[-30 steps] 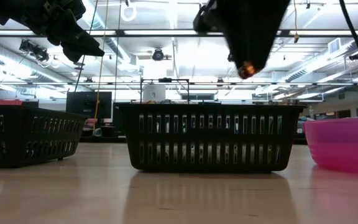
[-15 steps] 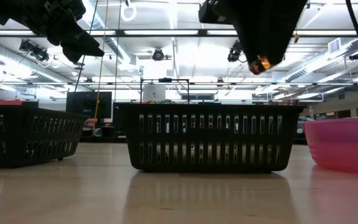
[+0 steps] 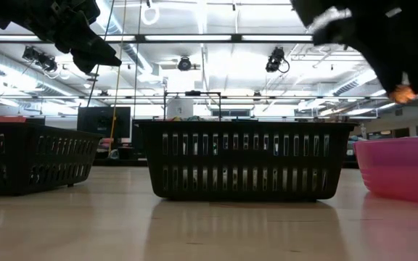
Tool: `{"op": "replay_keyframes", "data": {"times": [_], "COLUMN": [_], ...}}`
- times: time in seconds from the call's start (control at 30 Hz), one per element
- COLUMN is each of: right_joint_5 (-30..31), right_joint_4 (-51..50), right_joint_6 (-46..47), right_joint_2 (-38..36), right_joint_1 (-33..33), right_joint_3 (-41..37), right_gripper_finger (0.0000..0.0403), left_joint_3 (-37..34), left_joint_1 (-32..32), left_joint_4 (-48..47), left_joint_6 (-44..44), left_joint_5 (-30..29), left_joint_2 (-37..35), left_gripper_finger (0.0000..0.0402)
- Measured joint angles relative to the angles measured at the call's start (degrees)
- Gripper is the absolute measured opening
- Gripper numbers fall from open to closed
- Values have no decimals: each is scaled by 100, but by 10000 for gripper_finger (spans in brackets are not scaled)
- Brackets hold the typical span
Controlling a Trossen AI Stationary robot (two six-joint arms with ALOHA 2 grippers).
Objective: Sort Halloween decoration
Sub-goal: Put the orange pumpkin toy into the pink bowl
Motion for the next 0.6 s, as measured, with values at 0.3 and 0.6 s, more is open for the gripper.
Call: {"op": "replay_keyframes", "data": {"times": [0.3, 0.6], "right_joint_5": [-541, -617], "right_joint_4": [1112, 1799], "right_joint_6": [477, 602], "right_joint_2": [-470, -467], "right_joint_1": [0, -85], "right_joint_3": [-1344, -1822], "right_gripper_finger": [104, 121], "left_joint_3": [0, 0], "left_joint_1": [0, -1], "left_joint_4": [0, 0], "left_joint_6": [2, 4], "left_joint_5": [0, 0], "left_joint_2": [2, 1], "left_gripper_finger": [116, 116]}}
